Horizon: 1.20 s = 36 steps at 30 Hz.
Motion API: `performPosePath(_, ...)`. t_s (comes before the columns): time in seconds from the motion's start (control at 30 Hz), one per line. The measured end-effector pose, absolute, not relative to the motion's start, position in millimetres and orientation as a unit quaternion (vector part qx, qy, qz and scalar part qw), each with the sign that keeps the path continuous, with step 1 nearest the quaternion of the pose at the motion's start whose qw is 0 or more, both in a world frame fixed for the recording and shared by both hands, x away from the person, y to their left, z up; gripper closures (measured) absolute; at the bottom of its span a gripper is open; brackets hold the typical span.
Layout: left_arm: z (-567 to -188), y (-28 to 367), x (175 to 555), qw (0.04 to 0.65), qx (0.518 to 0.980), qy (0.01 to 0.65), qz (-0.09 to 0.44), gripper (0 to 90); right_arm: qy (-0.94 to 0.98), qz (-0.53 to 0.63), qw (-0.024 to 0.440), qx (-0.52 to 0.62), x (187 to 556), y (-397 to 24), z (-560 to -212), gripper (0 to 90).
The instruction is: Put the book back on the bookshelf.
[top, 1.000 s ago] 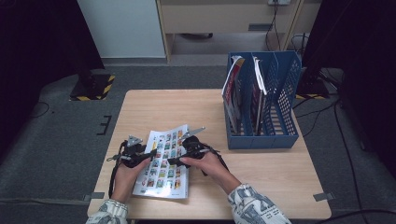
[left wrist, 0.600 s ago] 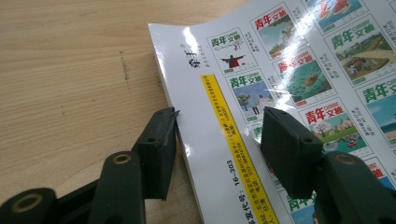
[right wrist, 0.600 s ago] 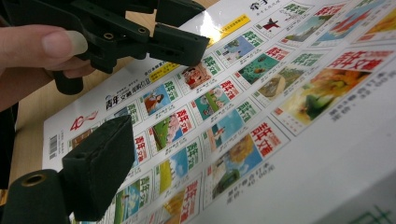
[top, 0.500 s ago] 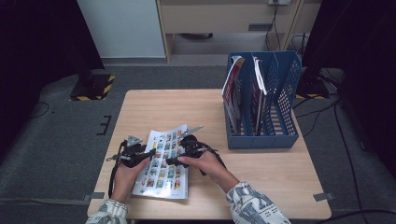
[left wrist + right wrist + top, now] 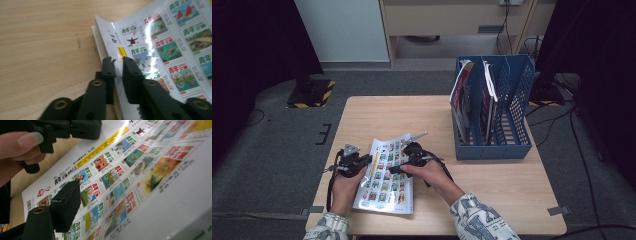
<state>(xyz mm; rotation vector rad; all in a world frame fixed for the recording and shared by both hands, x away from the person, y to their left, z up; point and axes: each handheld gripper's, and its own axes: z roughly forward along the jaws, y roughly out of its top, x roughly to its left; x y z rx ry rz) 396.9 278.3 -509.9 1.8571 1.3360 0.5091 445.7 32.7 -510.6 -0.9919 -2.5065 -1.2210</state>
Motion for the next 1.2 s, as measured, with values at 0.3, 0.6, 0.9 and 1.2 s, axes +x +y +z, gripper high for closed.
performPosePath(0.3,-515.8,282.4,398.6,0.37,0.73,0.541,0.197,69.3,-0.843,-0.408,0.066,-0.344,449.3,26.8,-509.3,51.1)
performPosePath(0.6,-517.1,279.7,391.8,0.358,0.752,0.52,0.191,44.5,-0.84,-0.416,0.055,-0.344,450.2,25.5,-511.1,55.3)
performPosePath(0.9,-522.9,291.1,391.2,0.389,0.737,0.539,0.123,39.1,-0.836,-0.442,0.029,-0.325,442.5,25.8,-505.6,57.8)
performPosePath(1.2,-520.0,290.3,395.7,0.398,0.74,0.529,0.119,44.6,-0.836,-0.459,-0.002,-0.3,435.6,22.5,-495.2,58.9)
